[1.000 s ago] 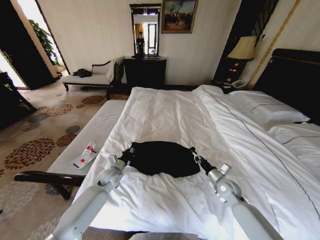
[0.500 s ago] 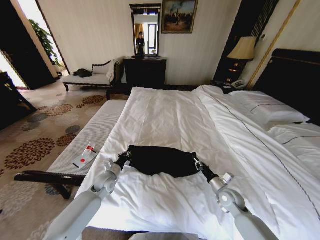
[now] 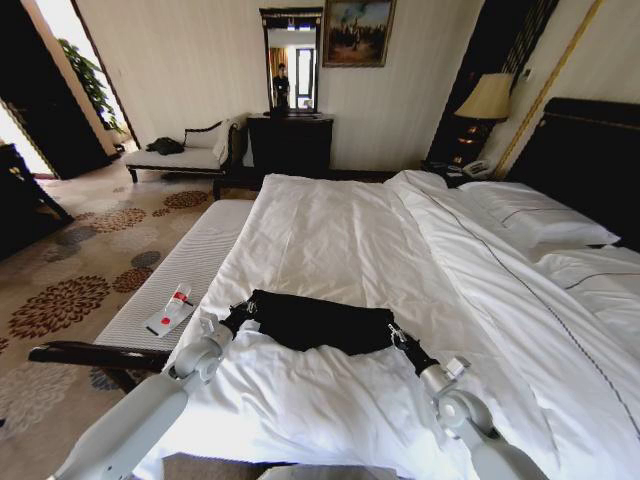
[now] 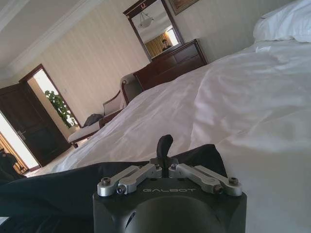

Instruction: Fold the clothes on the bed.

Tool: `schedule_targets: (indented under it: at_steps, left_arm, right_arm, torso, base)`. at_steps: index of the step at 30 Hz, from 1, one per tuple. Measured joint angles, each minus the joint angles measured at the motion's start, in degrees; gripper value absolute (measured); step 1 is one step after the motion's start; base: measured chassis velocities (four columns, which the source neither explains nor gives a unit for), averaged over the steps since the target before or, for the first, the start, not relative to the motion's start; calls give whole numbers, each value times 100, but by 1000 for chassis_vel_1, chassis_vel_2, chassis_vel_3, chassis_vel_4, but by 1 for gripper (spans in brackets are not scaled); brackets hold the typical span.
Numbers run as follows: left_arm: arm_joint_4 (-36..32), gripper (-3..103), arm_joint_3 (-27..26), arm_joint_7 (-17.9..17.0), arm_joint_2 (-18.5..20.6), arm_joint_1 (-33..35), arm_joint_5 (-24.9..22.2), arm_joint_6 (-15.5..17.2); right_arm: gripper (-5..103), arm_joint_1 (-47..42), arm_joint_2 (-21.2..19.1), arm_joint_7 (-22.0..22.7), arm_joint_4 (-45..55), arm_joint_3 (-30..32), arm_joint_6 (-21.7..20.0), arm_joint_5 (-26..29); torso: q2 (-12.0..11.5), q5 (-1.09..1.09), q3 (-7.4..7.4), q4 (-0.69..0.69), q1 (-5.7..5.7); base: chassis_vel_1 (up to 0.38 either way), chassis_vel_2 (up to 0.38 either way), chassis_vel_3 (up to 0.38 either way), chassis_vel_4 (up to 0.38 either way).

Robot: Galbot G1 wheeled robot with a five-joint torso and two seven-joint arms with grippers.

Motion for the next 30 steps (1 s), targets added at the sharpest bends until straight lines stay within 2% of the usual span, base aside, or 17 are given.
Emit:
schedule_targets:
  at_steps: [10, 16, 18, 19, 21, 22, 23, 24, 25, 26, 27, 28, 29, 30]
  left_arm:
    - [-72, 2, 68, -6, -53, 225, 264, -66]
    - [-185, 2, 148, -68, 41, 349, 393, -58]
    - [-205, -2, 150, -127, 61, 378, 447, -22]
    - [-219, 3, 142, -149, 74, 403, 508, 6]
    - [-255, 14, 44, -143, 98, 465, 685, 16]
    - [-314, 14, -43, -122, 125, 517, 761, 16]
    - [-314, 14, -43, -122, 125, 517, 761, 16]
    - [-405, 19, -129, -108, 160, 587, 794, 16]
    - [-495, 24, -200, -93, 195, 658, 825, 10]
    - [-625, 30, -302, -59, 266, 775, 924, -21]
    - [-625, 30, -302, -59, 266, 775, 924, -21]
    - [-753, 35, -402, -19, 349, 916, 1065, -82]
    - [-876, 40, -498, 12, 420, 1084, 1206, -207]
    - [-961, 45, -570, 20, 452, 1200, 1285, -282]
  right_arm:
    - [1, -234, -7, -27, 16, 47, 121, -90]
    - [1, -316, -41, 12, -19, 61, 218, -77]
    - [-2, -366, -49, 12, 16, 67, 225, -64]
    - [-2, -415, -54, 5, 55, 76, 234, -69]
    - [7, -537, -58, -30, 145, 120, 257, -165]
    - [12, -620, -40, -45, 214, 173, 271, -260]
    - [12, -620, -40, -45, 214, 173, 271, -260]
    - [18, -736, 44, -48, 334, 281, 281, -360]
    - [18, -835, 138, -48, 441, 372, 283, -423]
    - [28, -994, 292, -47, 579, 494, 298, -532]
    - [28, -994, 292, -47, 579, 494, 298, -532]
    - [28, -1108, 396, -43, 639, 585, 338, -676]
    - [39, -1187, 449, -41, 673, 680, 418, -813]
    - [39, -1206, 435, -27, 690, 750, 448, -846]
  torso:
    - [0, 0, 0, -2, 0]
    - [0, 0, 0, 0, 0]
    - [0, 0, 0, 0, 0]
    - [0, 0, 0, 0, 0]
    - [0, -2, 0, 0, 0]
    - [0, -1, 0, 0, 0]
    - [0, -1, 0, 0, 0]
    - [0, -2, 0, -1, 0]
    - [0, -2, 0, 0, 0]
    - [0, -1, 0, -2, 0]
    - [0, -1, 0, -2, 0]
    - [0, 0, 0, -3, 0]
    - [0, 1, 0, -3, -1]
    - [0, 0, 0, -2, -1]
  base:
    - [0, 0, 0, 0]
    - [0, 0, 0, 0]
    - [0, 0, 0, 0]
    - [0, 0, 0, 0]
    - [0, 0, 0, 0]
    - [0, 0, 0, 0]
    - [0, 0, 0, 0]
    - [0, 0, 0, 0]
    - [0, 0, 0, 0]
    - [0, 0, 0, 0]
    - [0, 0, 0, 0]
    - [0, 0, 0, 0]
    - [0, 0, 0, 0]
    - [0, 0, 0, 0]
